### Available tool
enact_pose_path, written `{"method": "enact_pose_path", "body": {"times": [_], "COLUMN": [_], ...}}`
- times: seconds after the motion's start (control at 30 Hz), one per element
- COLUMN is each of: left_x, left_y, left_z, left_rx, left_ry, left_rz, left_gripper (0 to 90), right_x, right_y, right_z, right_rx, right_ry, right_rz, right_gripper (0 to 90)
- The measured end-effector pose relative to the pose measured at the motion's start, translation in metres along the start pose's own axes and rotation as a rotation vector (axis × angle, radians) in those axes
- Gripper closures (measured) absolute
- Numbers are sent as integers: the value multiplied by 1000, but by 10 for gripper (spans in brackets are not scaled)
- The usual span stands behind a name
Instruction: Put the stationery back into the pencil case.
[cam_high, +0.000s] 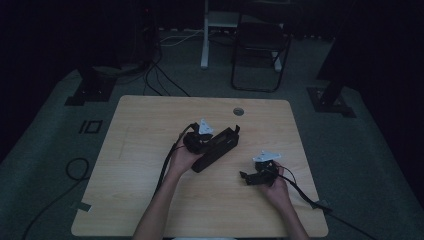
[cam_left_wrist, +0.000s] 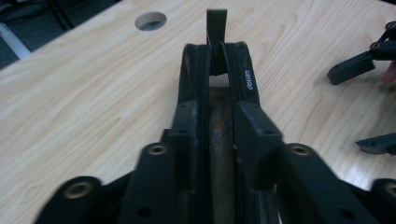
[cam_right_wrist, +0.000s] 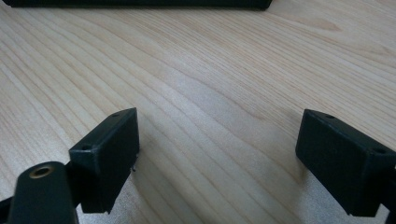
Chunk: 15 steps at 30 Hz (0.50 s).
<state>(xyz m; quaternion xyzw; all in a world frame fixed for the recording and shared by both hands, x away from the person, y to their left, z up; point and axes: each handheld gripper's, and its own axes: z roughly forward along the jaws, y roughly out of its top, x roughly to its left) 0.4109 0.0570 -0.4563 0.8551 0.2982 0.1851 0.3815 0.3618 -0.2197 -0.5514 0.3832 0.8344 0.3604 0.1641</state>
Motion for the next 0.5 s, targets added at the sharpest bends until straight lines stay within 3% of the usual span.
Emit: {"method": "enact_pose_path", "body": {"times": [0.23,0.3,0.5], "left_x": [3,5,11], "left_y": [-5,-11,-27], "left_z": [-31,-43,-61], "left_rx": [-45,-59,-68], "left_ry": [45,63,104], "left_rz": [-11,-20,-33], "left_gripper": [553,534,498], "right_x": [0,0,0], "right_y": [0,0,0], "right_z": [0,0,0], "right_rx": [2,1,-1], "right_ry": [0,0,0], "right_rz": [3,3,3], "right_gripper": [130,130,130]}}
